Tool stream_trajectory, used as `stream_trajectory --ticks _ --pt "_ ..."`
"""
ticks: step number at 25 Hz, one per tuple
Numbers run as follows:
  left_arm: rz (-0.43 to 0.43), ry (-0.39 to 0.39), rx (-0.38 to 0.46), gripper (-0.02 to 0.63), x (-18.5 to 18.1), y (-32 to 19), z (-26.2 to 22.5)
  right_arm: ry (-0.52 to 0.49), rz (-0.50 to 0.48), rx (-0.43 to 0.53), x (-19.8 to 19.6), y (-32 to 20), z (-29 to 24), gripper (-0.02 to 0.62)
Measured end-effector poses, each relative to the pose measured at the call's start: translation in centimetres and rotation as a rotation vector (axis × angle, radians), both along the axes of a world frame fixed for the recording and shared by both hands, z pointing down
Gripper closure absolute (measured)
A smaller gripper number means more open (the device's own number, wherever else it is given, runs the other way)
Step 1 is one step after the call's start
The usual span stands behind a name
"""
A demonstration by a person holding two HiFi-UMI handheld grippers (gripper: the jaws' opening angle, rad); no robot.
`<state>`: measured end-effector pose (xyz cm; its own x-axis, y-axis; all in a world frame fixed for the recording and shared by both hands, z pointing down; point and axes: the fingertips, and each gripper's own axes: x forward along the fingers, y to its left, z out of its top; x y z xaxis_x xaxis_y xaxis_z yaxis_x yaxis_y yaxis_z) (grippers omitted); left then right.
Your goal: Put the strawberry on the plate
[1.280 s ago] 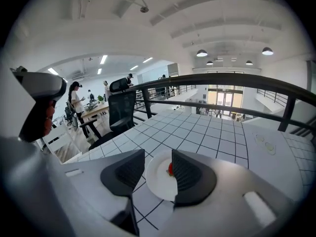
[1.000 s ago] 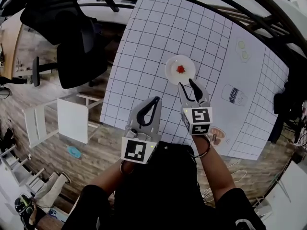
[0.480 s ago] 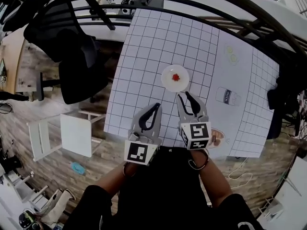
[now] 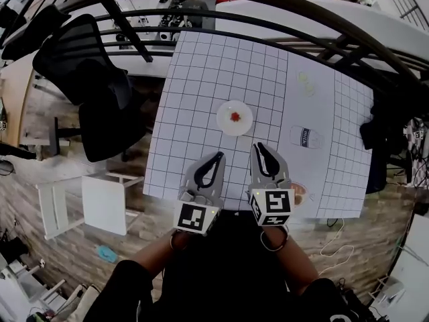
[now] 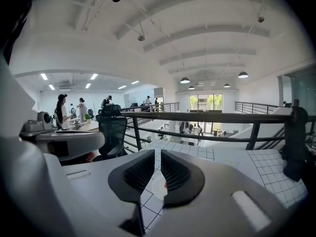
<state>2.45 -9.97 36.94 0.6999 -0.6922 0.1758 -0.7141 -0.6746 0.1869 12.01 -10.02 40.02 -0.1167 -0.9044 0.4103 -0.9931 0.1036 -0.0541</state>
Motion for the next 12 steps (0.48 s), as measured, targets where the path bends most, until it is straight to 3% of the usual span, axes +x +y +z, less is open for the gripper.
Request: stream_trajectory --ticks 12 --pt "0.074 0.033 0.038 0.595 1.3 4.7 -1.9 0.021 0.035 0.070 -0.9 5.3 -3.2 0.595"
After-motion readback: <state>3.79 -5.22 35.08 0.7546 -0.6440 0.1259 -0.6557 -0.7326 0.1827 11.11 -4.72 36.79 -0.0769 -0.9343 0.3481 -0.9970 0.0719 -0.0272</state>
